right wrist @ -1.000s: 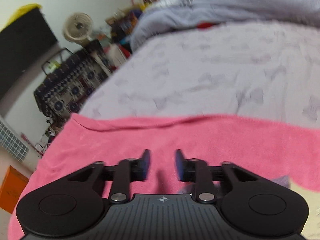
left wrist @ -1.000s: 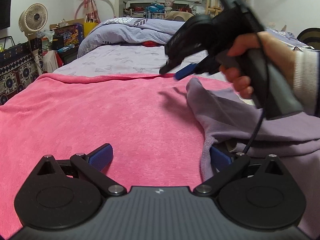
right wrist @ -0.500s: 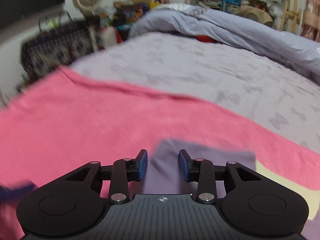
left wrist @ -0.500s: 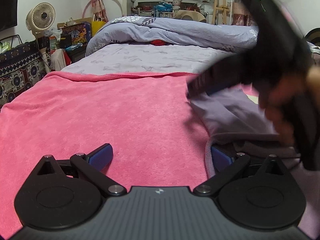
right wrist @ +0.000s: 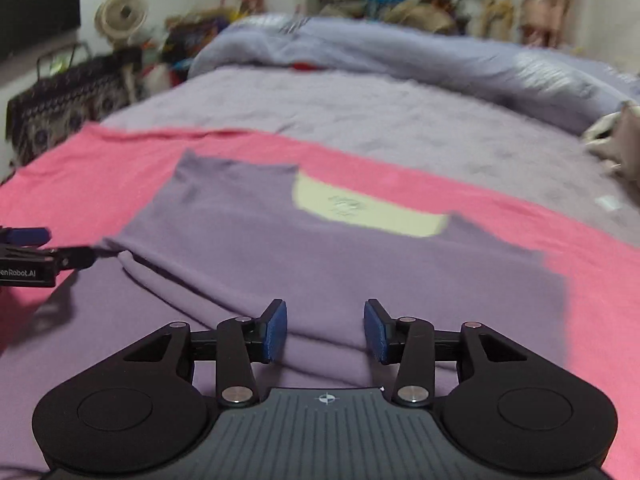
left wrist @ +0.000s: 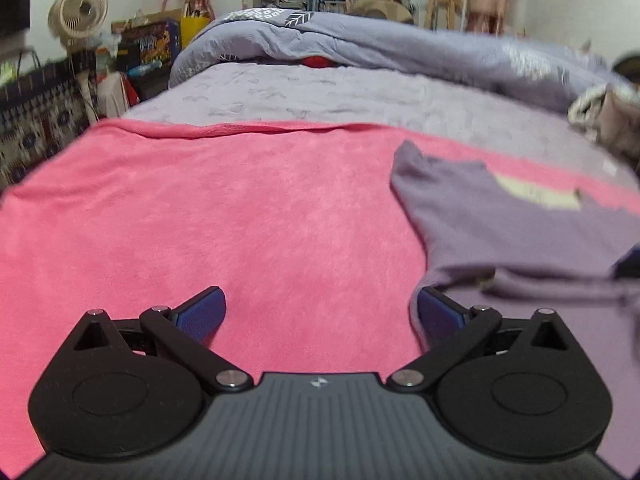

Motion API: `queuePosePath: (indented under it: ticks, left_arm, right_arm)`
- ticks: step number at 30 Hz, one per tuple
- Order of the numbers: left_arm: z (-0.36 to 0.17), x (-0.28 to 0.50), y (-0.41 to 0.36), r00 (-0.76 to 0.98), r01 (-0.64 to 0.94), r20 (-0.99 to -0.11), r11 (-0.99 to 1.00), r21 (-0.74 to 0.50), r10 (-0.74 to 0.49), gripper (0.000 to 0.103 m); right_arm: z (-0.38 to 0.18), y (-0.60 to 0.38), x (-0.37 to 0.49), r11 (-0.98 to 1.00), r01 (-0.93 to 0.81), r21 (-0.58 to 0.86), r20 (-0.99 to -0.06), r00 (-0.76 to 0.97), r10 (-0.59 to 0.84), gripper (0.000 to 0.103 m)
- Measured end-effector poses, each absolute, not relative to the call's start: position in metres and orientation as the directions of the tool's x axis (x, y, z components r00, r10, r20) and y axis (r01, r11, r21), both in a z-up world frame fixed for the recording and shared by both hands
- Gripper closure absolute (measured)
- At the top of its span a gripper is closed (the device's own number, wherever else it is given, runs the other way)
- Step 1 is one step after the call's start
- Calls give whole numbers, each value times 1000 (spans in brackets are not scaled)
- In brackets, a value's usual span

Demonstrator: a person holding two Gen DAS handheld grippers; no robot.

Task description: Fold clothes

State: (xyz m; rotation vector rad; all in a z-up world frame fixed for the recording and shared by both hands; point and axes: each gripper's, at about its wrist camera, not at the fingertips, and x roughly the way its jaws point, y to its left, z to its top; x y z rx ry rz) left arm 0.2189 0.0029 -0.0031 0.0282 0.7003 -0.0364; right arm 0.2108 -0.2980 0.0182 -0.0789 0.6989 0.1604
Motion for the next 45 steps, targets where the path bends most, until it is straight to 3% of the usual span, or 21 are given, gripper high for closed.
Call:
queuePosePath:
  ticks: [2,3,6,9,11,13,14,17,19,24,26,28,31,35,38,41,43,44,45]
  left_arm:
    - [2,210,3,761,11,-646,995,104,59,0]
    - [4,206,4,759,-14,-642,988,152,109,0]
    - [8,198,8,758,-70,-614,963,259,220,1]
    - [22,196,-9,795,-17,-580,961,275,180,1]
    - [33,194,-33,849,38,-515,957,286,120,1]
    - [38,198,-61,889,91,-454,946,312,65,0]
    - [37,202,-76,899,118,-435,931,344,46,0]
    - [7,225,-116,880,159,-452,804,572,147,0]
    - [-18,235,-116,867,156,-451,741,653,215,0]
    - [-16,243,-58,824,107,-546,904,414,153,0]
    - [-13,239,-56,826,113,-542,900,422,151,0]
    - [-6,225,-70,860,103,-484,871,480,165,3]
    - [9,193,-106,923,213,-385,814,541,14,3]
    - [5,190,-151,892,376,-438,719,585,-111,2]
    - [-12,211,-144,879,342,-475,758,555,-49,0]
    - [-19,231,-124,855,273,-518,829,488,23,0]
    - [-18,236,-108,849,234,-526,856,461,51,0]
    - [-18,235,-103,852,229,-520,854,467,55,0]
    - [-18,233,-102,855,224,-514,850,476,63,0]
  right_arm:
    - [20,-322,198,996,-85,-17,-597,800,59,55]
    - [18,-336,196,1000,-25,-13,-594,805,12,46]
    - [-7,-385,208,984,176,17,-720,685,-111,41]
    - [7,-418,188,963,213,162,-652,756,-57,46]
    - [19,-434,168,947,186,261,-539,842,-17,46]
    - [23,-439,164,936,146,321,-499,866,36,46]
    - [23,-436,167,943,141,301,-505,862,32,46]
    - [11,-404,183,979,185,-90,-559,804,-203,42]
    - [-2,-400,188,958,191,-215,-586,759,-283,42]
    - [-12,-434,173,944,312,-103,-639,706,-303,33]
    - [-11,-445,158,947,318,-44,-632,725,-273,33]
    - [-10,-445,140,964,264,35,-606,772,-190,31]
    - [-11,-431,134,984,169,57,-588,802,-104,29]
    - [-12,-399,155,996,86,1,-619,783,-67,28]
    - [-17,-387,167,974,140,-178,-624,750,-221,25]
    - [-20,-414,164,959,223,-176,-622,729,-284,7]
    - [-21,-432,161,949,284,-136,-636,709,-303,7]
    - [-21,-437,160,940,314,-136,-638,698,-325,15]
    - [-21,-437,159,926,339,-168,-628,687,-365,16]
